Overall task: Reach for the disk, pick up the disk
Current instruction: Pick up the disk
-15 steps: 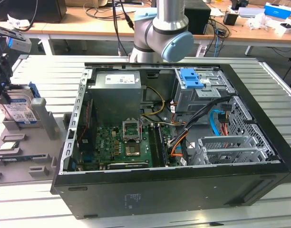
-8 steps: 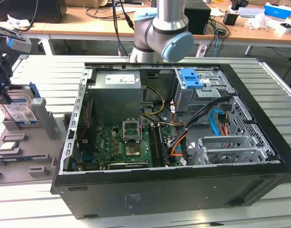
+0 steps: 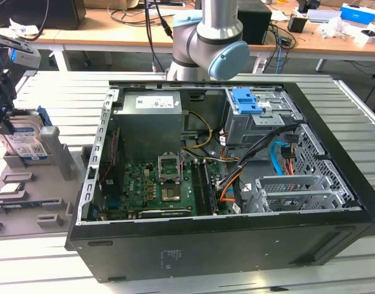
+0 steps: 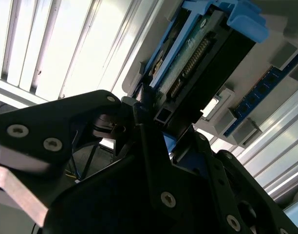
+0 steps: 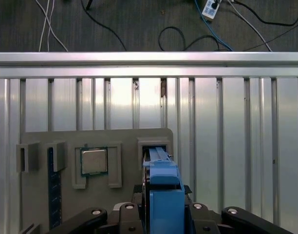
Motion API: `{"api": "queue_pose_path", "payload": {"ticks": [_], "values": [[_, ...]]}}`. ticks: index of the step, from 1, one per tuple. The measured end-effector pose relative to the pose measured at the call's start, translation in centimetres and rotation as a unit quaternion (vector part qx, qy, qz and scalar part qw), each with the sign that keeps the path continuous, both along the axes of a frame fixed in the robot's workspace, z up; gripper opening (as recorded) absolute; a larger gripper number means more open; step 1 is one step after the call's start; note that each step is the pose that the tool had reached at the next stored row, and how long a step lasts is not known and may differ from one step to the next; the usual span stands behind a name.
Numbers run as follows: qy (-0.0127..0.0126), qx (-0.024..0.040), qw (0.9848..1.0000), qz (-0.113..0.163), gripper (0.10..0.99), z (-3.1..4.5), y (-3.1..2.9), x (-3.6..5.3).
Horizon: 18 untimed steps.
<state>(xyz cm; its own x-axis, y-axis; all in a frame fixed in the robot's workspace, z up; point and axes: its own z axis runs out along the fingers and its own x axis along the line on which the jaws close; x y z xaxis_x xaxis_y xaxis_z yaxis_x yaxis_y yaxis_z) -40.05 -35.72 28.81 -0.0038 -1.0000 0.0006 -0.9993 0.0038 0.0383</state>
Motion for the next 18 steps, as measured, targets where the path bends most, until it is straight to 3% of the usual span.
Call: {"api": "queue_pose_path", "payload": {"ticks": [6, 18], "values": [[-0.0004, 0.0002, 1.0000, 0.000, 0.365, 0.10, 0.00, 0.00], [-0.0001, -0.0002, 1.0000, 0.000, 0.365, 2.20, 0.03, 0.02]]}}
